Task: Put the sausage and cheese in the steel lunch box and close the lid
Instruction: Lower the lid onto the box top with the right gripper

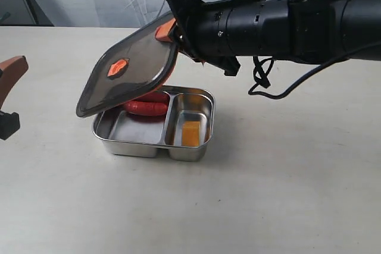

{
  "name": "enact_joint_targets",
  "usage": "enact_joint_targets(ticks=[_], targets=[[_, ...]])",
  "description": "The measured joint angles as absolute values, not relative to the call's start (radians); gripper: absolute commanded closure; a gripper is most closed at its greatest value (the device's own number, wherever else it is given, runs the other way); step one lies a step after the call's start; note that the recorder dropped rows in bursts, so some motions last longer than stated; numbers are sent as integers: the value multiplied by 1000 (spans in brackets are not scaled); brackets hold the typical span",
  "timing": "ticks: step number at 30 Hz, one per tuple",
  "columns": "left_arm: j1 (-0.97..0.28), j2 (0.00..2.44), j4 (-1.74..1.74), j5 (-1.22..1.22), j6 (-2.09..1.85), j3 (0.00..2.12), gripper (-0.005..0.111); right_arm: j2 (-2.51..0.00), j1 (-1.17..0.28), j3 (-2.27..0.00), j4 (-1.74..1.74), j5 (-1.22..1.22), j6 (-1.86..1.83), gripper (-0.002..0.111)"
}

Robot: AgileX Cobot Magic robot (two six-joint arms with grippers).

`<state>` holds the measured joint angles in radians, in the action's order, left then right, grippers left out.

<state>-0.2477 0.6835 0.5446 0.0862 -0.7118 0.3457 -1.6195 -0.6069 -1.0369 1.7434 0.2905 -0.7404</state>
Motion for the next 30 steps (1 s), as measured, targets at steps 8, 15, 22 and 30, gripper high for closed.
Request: enact_joint_targets(ticks=[8,15,22,30], targets=[[-248,683,545,86,-712,346,58,-1681,-607,-1037,1737,279,-740,109],[-248,683,545,86,-712,346,58,-1684,-607,-1037,1645,277,-738,109],[-248,683,545,86,-712,346,58,-1684,-607,-1037,1555,281,-723,109],[-248,683,545,88,-712,346,58,-1684,-607,-1039,1421,260,-586,109]])
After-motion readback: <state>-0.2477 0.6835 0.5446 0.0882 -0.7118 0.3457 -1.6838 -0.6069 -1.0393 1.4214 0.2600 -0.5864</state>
